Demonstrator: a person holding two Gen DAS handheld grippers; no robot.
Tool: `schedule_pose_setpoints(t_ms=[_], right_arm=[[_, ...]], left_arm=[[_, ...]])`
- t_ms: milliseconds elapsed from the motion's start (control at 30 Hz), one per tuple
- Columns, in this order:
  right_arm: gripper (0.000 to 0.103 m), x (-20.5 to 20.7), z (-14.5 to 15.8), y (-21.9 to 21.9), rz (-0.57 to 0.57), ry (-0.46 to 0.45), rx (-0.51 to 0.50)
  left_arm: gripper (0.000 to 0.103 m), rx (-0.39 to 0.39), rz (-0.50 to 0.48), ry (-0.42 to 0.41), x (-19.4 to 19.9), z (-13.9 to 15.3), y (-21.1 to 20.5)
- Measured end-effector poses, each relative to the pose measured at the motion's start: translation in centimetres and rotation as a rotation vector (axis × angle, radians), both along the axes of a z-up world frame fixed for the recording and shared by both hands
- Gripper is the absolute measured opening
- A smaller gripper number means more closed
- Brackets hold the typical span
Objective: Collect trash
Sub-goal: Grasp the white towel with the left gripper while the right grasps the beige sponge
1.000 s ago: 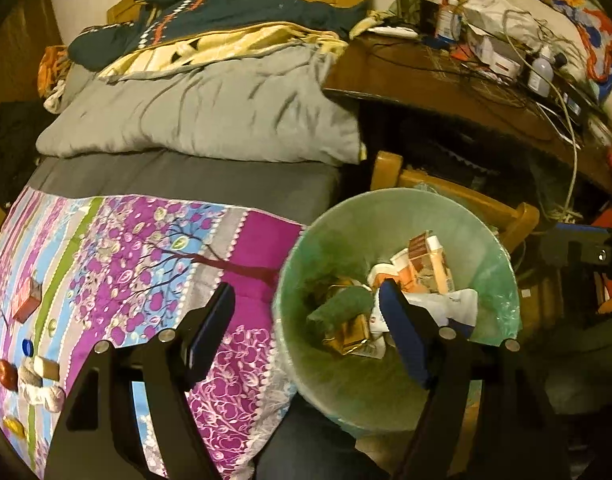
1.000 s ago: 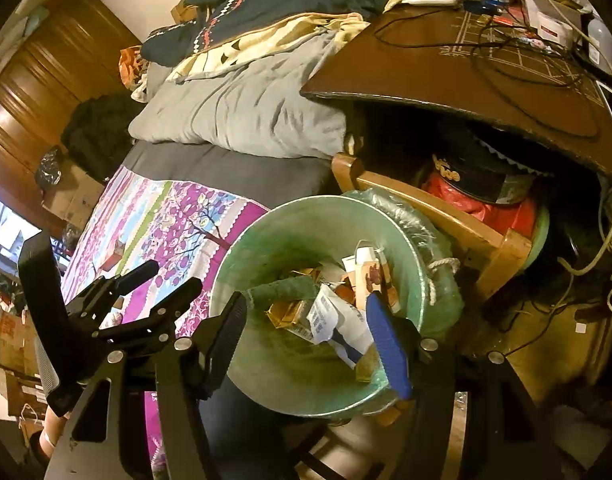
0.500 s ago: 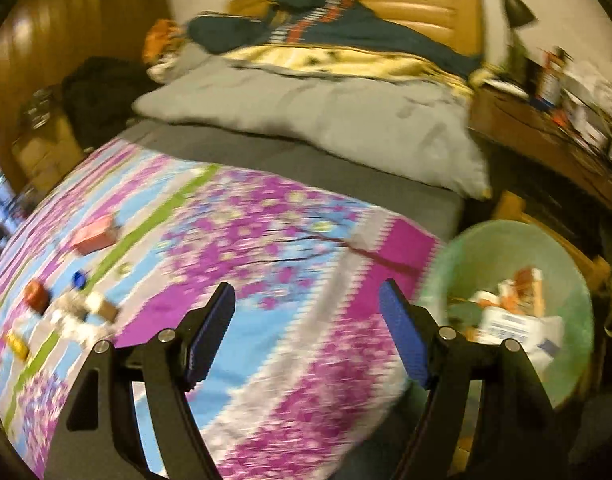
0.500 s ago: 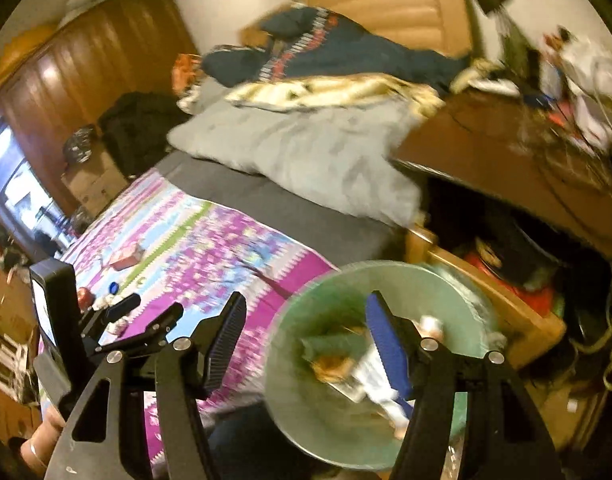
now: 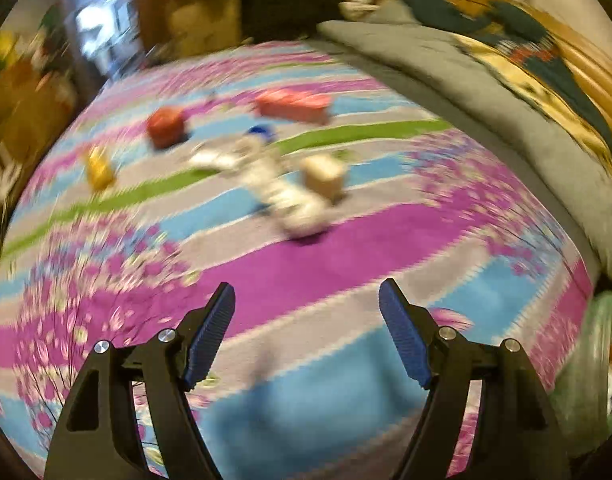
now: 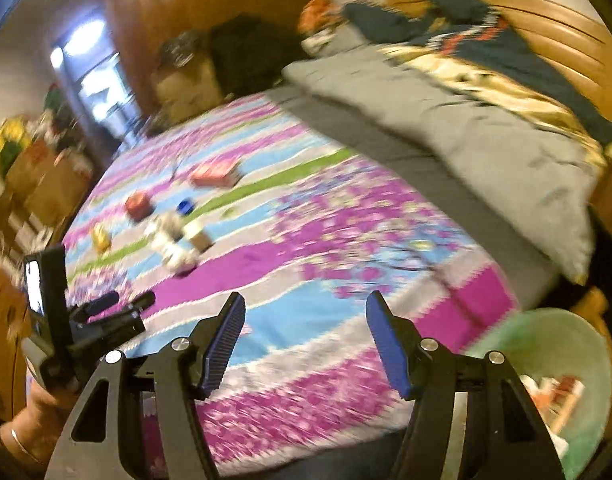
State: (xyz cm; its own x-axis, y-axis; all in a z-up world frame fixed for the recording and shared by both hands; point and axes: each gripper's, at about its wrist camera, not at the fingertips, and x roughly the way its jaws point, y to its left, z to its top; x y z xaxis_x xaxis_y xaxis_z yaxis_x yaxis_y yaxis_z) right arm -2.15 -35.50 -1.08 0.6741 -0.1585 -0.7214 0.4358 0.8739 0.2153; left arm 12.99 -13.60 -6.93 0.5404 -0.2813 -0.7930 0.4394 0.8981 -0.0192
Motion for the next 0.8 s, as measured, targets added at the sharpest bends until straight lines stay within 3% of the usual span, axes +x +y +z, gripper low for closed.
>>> schedule_pose_setpoints(t_ms=[100, 167, 267, 333, 500, 533, 567, 633, 733, 800], right_arm=[[0.064, 5.6, -1.4, 0.8, 0.082, 0.017, 0.010], [0.064, 8.6, -1.7, 0.2, 0.066, 0.018, 0.022], [0.065, 11.6, -0.3, -1.2, 0.028, -0.066, 0.101], [0.068, 12.6, 0.3, -0.9, 0.036, -0.079, 0.085], [0.068, 13.3, -1.6, 0.1, 0.088, -0.022, 0.096], [0.068, 13.4, -2.3, 0.3, 0.093, -0.007, 0.099], [0.068, 13.4, -2.9, 0.4, 0.097, 0.000, 0.107], [0.068, 14.0, -3.8, 0.5, 0.110, 0.006, 0.129], [0.068, 16.1, -4.8, 1.3, 0.167, 0.012, 0.128], [0.068, 18.0, -5.6, 2.2, 0.239, 0.033, 0.130]], left_arm=[[0.071, -0.067, 0.065, 0.047, 2.3, -0.6, 1.5], [0.073, -0.123, 0.114, 0.065, 3.9, -0.9, 1.5], [0.077, -0.180, 0.180, 0.091, 5.9, -1.5, 0.7], [0.077, -0.232, 0.218, 0.129, 7.9, -2.3, -0.2], [0.075, -0.200, 0.275, 0.191, 11.4, -4.8, -2.3], [0.060, -0.185, 0.254, 0.228, 11.9, -5.5, -2.5], [0.054, -0.222, 0.203, 0.265, 12.0, -6.0, -2.5], [0.029, -0.277, 0.162, 0.251, 11.4, -5.6, -1.9], [0.013, -0.286, 0.134, 0.203, 9.8, -4.2, -0.6], [0.011, -0.285, 0.139, 0.191, 8.6, -3.5, 1.0]])
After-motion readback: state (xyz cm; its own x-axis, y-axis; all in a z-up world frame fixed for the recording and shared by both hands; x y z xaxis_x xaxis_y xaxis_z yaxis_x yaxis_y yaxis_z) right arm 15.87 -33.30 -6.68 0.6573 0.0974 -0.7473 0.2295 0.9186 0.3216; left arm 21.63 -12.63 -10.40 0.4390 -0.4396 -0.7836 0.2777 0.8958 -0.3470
